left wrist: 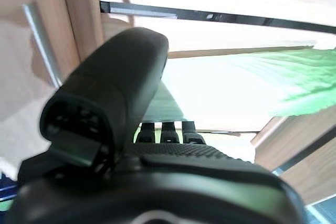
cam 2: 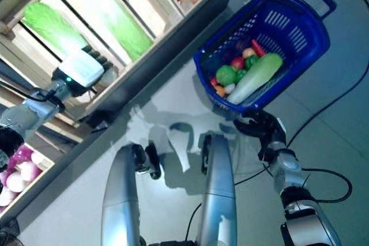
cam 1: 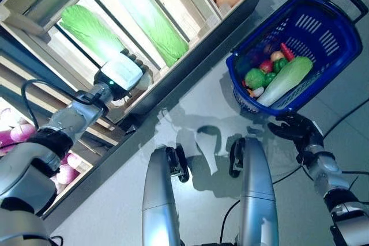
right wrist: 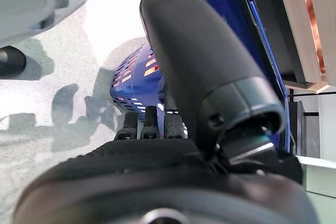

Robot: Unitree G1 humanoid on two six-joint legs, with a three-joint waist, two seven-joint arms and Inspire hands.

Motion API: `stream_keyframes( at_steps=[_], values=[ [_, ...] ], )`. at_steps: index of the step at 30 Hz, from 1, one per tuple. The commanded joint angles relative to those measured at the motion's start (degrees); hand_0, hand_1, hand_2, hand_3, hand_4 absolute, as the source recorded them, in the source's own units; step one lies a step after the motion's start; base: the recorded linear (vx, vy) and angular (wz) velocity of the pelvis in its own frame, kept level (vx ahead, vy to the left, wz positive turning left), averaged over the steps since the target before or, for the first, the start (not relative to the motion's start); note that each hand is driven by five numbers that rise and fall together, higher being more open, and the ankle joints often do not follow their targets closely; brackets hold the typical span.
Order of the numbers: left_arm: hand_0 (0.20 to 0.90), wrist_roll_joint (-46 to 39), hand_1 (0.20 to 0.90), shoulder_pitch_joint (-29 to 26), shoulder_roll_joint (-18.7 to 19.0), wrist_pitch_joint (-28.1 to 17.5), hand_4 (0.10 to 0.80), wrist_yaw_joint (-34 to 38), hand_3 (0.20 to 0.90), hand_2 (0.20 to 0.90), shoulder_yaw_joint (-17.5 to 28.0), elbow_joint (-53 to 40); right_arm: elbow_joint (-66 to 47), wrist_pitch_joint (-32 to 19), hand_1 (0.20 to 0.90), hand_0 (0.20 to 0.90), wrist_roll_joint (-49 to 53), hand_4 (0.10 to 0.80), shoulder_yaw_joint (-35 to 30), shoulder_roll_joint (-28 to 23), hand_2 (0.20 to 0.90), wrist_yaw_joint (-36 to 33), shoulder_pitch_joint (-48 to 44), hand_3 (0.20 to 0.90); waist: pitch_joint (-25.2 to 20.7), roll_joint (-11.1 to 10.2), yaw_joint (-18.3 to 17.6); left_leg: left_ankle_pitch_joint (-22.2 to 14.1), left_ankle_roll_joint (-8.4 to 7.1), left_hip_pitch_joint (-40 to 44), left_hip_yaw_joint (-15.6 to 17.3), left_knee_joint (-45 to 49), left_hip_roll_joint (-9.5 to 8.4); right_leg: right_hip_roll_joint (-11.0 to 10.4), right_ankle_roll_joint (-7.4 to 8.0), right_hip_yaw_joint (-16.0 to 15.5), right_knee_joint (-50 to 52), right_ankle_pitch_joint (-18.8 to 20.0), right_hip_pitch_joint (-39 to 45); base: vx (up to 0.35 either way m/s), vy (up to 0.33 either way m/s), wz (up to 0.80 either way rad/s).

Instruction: Put vegetables into the basket

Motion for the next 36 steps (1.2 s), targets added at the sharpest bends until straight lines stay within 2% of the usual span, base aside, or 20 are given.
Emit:
stream_keyframes(
  at_steps=[1,9,13,19,27,29,30,31,36],
  values=[
    [0.900,-4.02,0.900,4.04,2.00,3.67,0.800,-4.54,0.900,0.900,2.30,7.92,1.46,-2.27,0.900,0.900,2.00,0.800,-3.30,-2.34,0.900,-0.82,-0.23,0.900,0.12,-0.39,0.41,-0.79,0.83,3.04,2.20,-2.51,0.38,0.45,-1.18,-2.53,-6.63,9.31,4.05,0.007,0.013,0.06],
    [0.900,-4.71,0.900,5.83,2.16,4.33,0.800,-1.77,0.900,0.900,3.99,9.58,-0.54,-2.55,0.900,0.900,2.71,0.800,-2.69,-3.92,0.900,-0.83,-1.39,0.900,0.28,-0.27,1.06,-0.52,0.88,-0.14,2.26,-1.18,0.71,-0.15,-1.45,-2.73,-5.02,9.15,1.00,0.011,0.008,0.00],
    [0.900,-4.08,0.900,2.78,2.78,3.35,0.800,0.16,0.900,0.900,3.17,9.03,-1.59,-2.23,0.900,0.900,3.44,0.800,-1.74,-4.73,0.900,-1.87,-2.34,0.900,0.29,-0.47,1.15,-0.83,1.10,-2.67,2.10,-0.06,1.12,-0.66,-1.54,-3.01,-3.71,8.60,-1.31,-0.007,-0.017,0.09],
    [0.900,-4.78,0.900,-2.56,3.12,3.18,0.800,-2.37,0.900,0.900,0.45,7.87,-2.75,-1.47,0.900,0.900,4.78,0.800,-1.30,-5.92,0.900,-2.51,-3.20,0.900,0.29,-0.67,0.81,-0.93,1.18,-5.70,2.00,1.51,1.63,-1.03,-1.59,-3.04,-2.19,8.45,-4.11,0.002,-0.017,0.09],
    [0.900,-8.97,0.900,-5.84,3.39,5.59,0.800,-5.62,0.900,0.900,-0.70,7.34,-4.12,-1.02,0.900,0.900,7.54,0.800,-1.93,-6.16,0.900,-2.29,-3.28,0.900,0.29,-1.06,0.62,-0.32,1.53,-7.87,1.31,2.25,1.56,-0.50,-1.53,-2.97,-1.29,8.80,-6.12,-0.009,0.004,0.02],
    [0.540,-8.85,0.540,-6.82,3.38,5.75,0.560,-7.74,0.540,0.540,-1.01,6.75,-4.90,-1.56,0.900,0.900,8.81,0.800,-2.43,-5.81,0.900,-1.78,-2.56,0.900,0.29,-1.26,0.35,0.10,1.77,-7.58,1.38,2.01,1.80,-0.48,-1.62,-3.13,-1.33,8.91,-5.81,0.000,0.000,0.00],
    [0.436,-9.16,0.436,-7.01,3.36,5.51,0.491,-9.55,0.436,0.436,-1.15,6.78,-5.22,-2.08,0.900,0.900,9.37,0.800,-2.95,-5.63,0.900,-1.08,-2.11,0.900,0.29,-1.35,0.15,0.34,1.70,-7.26,1.38,1.96,1.90,-0.48,-1.67,-3.15,-1.30,9.00,-5.46,-0.009,-0.002,-0.03],
    [0.300,-9.70,0.300,-7.08,3.35,5.40,0.400,-10.71,0.300,0.300,-1.32,6.89,-5.43,-2.30,0.900,0.900,9.83,0.800,-3.24,-5.48,0.900,-0.55,-1.88,0.900,0.29,-1.41,0.05,0.41,1.71,-6.97,1.40,1.90,1.96,-0.46,-1.68,-3.12,-1.36,9.08,-5.18,-0.009,-0.010,-0.07],
    [0.300,-9.81,0.300,-2.82,2.93,2.64,0.400,-11.60,0.300,0.300,0.45,6.23,-9.92,-3.14,0.900,0.900,7.91,0.800,-3.55,-3.48,0.900,0.50,0.38,0.900,0.29,-1.88,-0.28,1.93,1.21,-1.81,1.60,-0.89,2.41,0.22,-1.57,-3.41,-3.99,10.39,-0.40,0.014,-0.023,-0.09]
  ],
)
